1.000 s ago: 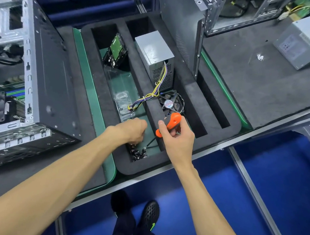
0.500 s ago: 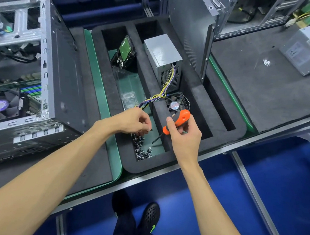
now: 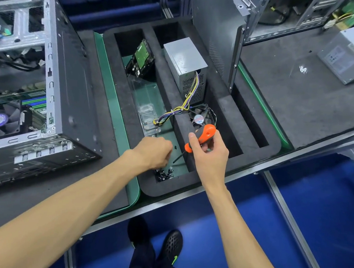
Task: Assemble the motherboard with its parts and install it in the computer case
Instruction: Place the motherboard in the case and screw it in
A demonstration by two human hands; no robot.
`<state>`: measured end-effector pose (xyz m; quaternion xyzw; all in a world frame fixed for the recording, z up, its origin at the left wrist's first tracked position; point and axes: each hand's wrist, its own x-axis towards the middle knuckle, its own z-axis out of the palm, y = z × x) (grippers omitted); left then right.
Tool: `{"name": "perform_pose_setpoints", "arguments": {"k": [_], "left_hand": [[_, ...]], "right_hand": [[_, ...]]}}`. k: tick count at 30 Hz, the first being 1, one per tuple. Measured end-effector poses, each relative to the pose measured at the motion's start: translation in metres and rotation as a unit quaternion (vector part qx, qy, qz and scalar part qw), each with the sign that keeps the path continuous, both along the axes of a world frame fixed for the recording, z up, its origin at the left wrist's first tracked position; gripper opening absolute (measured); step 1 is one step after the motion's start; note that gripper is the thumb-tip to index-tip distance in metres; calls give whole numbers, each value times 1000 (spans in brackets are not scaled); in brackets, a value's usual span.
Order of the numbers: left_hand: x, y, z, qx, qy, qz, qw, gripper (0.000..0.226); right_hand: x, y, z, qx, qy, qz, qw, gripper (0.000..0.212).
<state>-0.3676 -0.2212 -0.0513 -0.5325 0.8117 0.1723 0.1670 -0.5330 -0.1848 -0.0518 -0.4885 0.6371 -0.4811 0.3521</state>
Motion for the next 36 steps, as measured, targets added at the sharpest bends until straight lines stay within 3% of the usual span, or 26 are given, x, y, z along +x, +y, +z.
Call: {"name": "perform_pose_setpoints", "arguments": {"k": [5,21,30,36], "left_hand": [[-19,5,-11,12,-83,-30,996,14],[-34,3,-27,105,-24,99,989,17],[-18,-14,2,62,162,208,963,6],[-3,-13,40,38,287,270,919,20]], "right_hand": [[-2,1,1,-9,27,-4,1000,33],[-3,-5,1,6,-12,6,1000,34],[4,-8,20,-11,-30,-12,999,27],[8,-10,41,-48,-73,-42,995,19]]}}
